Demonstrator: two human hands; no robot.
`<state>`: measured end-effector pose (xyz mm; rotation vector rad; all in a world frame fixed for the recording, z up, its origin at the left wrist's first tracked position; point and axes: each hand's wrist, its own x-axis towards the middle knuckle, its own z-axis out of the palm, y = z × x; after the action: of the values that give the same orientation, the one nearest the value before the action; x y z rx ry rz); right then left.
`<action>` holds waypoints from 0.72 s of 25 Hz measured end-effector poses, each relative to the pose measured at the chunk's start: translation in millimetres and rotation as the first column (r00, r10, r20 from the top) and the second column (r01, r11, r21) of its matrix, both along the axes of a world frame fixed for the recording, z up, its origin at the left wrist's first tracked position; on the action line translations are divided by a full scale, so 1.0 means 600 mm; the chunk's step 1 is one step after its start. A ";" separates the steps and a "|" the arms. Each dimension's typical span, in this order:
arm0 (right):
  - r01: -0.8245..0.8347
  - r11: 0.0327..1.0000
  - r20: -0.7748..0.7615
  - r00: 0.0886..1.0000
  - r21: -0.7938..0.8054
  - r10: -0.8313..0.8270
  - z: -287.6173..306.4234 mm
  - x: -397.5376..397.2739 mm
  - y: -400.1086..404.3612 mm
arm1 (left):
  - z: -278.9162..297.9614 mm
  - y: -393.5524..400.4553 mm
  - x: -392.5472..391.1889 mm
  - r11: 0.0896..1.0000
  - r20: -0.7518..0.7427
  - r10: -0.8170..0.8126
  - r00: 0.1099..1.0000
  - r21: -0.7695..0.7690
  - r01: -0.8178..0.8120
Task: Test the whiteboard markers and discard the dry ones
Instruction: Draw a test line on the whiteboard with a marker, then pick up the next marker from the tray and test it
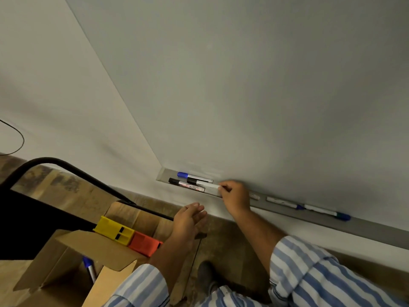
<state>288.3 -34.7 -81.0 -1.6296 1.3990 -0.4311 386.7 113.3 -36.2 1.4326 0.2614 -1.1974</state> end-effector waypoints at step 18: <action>0.233 0.972 -0.066 0.971 0.015 -0.231 0.019 -0.212 0.000 | 0.011 -0.140 -0.072 0.953 0.035 -0.287 0.957 -0.090 0.289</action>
<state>161.0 -34.5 -69.9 -1.4774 1.6451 -0.4995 343.8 29.1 -29.4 1.4322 -0.0221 -1.4103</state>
